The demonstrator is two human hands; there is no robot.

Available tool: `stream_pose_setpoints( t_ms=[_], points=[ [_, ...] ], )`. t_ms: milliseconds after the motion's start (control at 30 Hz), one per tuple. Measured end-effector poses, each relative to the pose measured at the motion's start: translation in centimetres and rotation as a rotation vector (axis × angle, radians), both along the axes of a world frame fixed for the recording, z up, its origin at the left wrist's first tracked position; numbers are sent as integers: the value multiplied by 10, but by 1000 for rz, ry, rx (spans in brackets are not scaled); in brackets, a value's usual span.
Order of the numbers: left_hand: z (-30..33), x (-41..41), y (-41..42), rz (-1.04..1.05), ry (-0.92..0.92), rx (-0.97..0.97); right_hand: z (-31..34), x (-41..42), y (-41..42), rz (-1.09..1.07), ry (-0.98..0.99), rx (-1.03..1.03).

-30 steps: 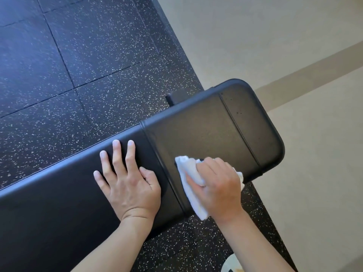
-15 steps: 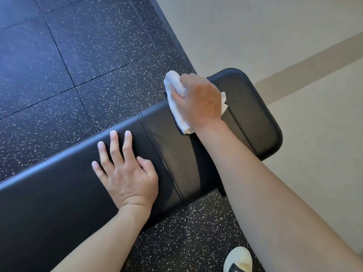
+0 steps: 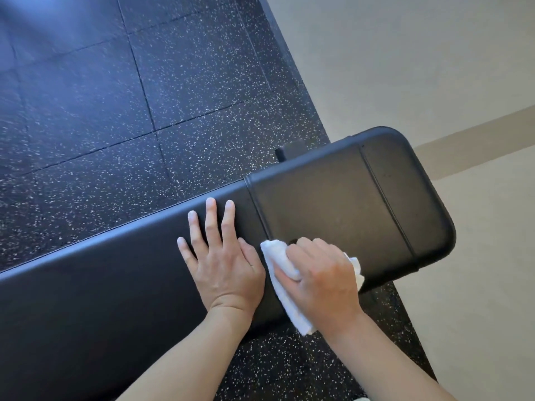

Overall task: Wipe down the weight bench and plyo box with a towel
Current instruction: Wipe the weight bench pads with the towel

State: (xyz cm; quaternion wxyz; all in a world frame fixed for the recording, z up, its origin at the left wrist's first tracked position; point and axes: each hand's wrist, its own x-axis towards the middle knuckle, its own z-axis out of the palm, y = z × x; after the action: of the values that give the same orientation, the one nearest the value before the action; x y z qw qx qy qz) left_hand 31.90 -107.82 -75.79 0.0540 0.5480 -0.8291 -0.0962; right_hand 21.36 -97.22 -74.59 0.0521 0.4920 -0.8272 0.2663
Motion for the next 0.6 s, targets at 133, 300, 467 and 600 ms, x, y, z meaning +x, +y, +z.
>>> stream_pose_setpoints(
  t_ms=[133, 300, 467, 600],
  points=[
    [-1, 0, -2, 2, -6, -1, -6, -12, -57, -4, 46, 40],
    [1, -1, -2, -10, -17, -1, -7, -47, -153, -99, 72, 291],
    [2, 0, -2, -8, -16, -7, -3, -53, -164, -68, 87, 352],
    [1, 0, -2, -3, -11, -12, 0, -29, -86, 7, 106, 120]
  ],
)
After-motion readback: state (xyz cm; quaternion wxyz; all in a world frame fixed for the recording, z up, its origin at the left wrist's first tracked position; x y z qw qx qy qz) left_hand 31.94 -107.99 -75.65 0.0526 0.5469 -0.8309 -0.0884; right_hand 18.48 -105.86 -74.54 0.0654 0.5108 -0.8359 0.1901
